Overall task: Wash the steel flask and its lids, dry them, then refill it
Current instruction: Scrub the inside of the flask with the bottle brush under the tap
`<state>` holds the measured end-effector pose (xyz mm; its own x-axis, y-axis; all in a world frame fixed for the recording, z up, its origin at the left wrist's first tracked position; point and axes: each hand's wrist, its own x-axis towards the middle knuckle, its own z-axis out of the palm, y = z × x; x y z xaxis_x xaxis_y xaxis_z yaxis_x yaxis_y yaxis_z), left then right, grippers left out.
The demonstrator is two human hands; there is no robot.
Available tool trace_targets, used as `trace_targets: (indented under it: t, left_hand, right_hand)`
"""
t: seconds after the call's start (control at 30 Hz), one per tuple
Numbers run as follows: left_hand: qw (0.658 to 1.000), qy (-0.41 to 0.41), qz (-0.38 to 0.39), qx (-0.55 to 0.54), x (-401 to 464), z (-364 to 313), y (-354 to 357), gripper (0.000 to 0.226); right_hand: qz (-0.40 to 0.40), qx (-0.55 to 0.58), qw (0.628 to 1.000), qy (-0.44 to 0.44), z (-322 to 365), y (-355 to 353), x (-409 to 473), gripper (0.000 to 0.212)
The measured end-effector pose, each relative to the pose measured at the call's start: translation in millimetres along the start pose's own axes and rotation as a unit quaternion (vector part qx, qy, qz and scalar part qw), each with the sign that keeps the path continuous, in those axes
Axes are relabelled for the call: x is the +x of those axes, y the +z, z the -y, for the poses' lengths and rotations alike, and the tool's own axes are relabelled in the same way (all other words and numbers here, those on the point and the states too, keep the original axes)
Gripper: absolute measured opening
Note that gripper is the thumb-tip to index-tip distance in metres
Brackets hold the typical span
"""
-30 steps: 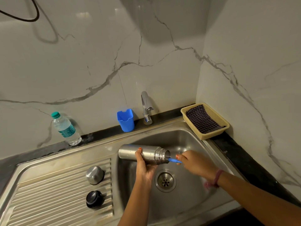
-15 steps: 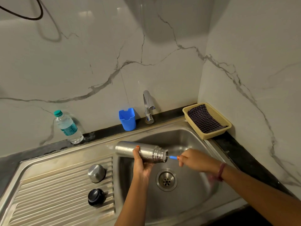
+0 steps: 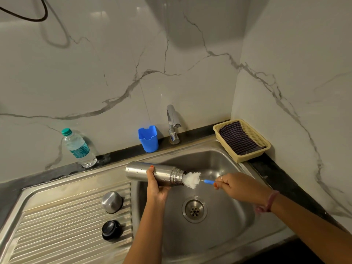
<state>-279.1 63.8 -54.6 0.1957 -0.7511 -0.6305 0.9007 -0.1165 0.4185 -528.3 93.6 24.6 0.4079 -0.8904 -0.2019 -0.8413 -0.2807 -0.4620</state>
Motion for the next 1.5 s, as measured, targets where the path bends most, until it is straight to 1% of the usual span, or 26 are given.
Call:
trace_targets:
  t: [0.03, 0.1, 0.13, 0.17, 0.23, 0.3, 0.37, 0.43, 0.53, 0.63, 0.73, 0.83, 0.9, 1.0, 1.07, 1.1, 1.17, 1.27, 1.4, 1.5]
  left_hand:
    - [1.0, 0.0, -0.001, 0.0, 0.7, -0.9, -0.8, 0.055]
    - [1.0, 0.0, -0.003, 0.005, 1.0, -1.8, -0.7, 0.055]
    - [1.0, 0.002, -0.004, 0.007, 1.1, -2.5, -0.3, 0.054]
    - [1.0, 0.003, -0.006, 0.009, 1.4, -3.0, 0.1, 0.052]
    - [1.0, 0.002, -0.011, 0.011, 1.5, -3.1, 1.8, 0.05]
    - [1.0, 0.002, -0.021, 0.012, 1.4, -2.1, 3.7, 0.051]
    - [0.999, 0.007, -0.029, 0.02, 0.9, -1.0, 5.2, 0.051]
    - [0.999, 0.01, -0.032, 0.026, -0.1, 0.6, 6.0, 0.049]
    - [0.999, 0.014, -0.03, 0.034, -2.0, 2.6, 6.7, 0.049]
    - [0.999, 0.017, -0.026, 0.038, -1.4, 3.4, 5.1, 0.05]
    - [0.999, 0.019, -0.02, 0.038, 0.7, 2.1, 2.9, 0.051]
    - [0.999, 0.018, -0.014, 0.034, 1.1, 0.2, 1.6, 0.049]
    - [0.999, 0.02, -0.015, 0.033, 0.6, -1.4, 1.0, 0.049]
    - [0.999, 0.024, -0.013, 0.036, 1.0, -3.3, 0.0, 0.049]
    - [0.999, 0.029, -0.015, 0.035, 3.1, -3.8, -0.1, 0.05]
    - [0.999, 0.03, -0.017, 0.035, 4.4, -4.0, -0.3, 0.05]
    - [0.999, 0.03, -0.021, 0.031, 8.2, -4.9, -0.5, 0.051]
    - [0.999, 0.03, -0.029, 0.027, 15.6, -10.7, -4.2, 0.057]
    - [0.999, 0.036, -0.031, 0.012, 19.5, -21.0, -7.6, 0.062]
    - [0.999, 0.037, -0.034, 0.014, 18.0, -21.0, -3.3, 0.054]
  right_hand:
    - [-0.016, -0.061, 0.998, -0.024, -0.3, 1.4, -2.0, 0.036]
    - [-0.041, -0.184, 0.979, -0.076, -1.4, 2.5, -7.5, 0.037]
    - [-0.063, -0.234, 0.964, -0.11, -5.9, 4.4, -8.7, 0.034]
    - [-0.09, -0.259, 0.953, -0.133, -9.4, 6.3, -11.2, 0.029]
    - [-0.145, -0.257, 0.942, -0.157, -11.4, 9.7, -14.5, 0.026]
    - [-0.132, -0.238, 0.95, -0.15, -9.5, 10.2, -16.6, 0.039]
    - [-0.089, -0.234, 0.961, -0.119, -9.9, 11.5, -17.2, 0.042]
    - [-0.062, -0.195, 0.976, -0.079, -11.0, 11.8, -15.1, 0.038]
    - [-0.024, -0.079, 0.996, -0.017, -13.1, 10.7, -13.8, 0.031]
    - [0.025, 0.041, 0.999, 0.023, -12.8, 5.4, -12.3, 0.029]
    - [0.085, 0.138, 0.985, 0.063, -9.2, -1.1, -9.2, 0.029]
    - [0.153, 0.24, 0.951, 0.116, -6.1, -8.4, -8.5, 0.031]
    - [0.177, 0.262, 0.938, 0.142, -4.8, -10.7, -9.0, 0.032]
    - [0.188, 0.275, 0.931, 0.15, -5.1, -9.7, -11.0, 0.032]
    - [0.171, 0.266, 0.938, 0.139, -4.1, -7.2, -13.2, 0.033]
    - [0.152, 0.245, 0.949, 0.124, -3.1, -4.6, -14.6, 0.033]
    - [0.095, 0.164, 0.978, 0.085, -3.1, 2.8, -17.7, 0.033]
    - [0.025, 0.062, 0.997, 0.044, -6.6, 8.0, -26.4, 0.028]
    - [0.015, -0.002, 1.0, 0.015, -17.7, 8.2, -36.4, 0.026]
    - [0.012, 0.0, 1.0, 0.007, -23.6, 6.9, -38.5, 0.021]
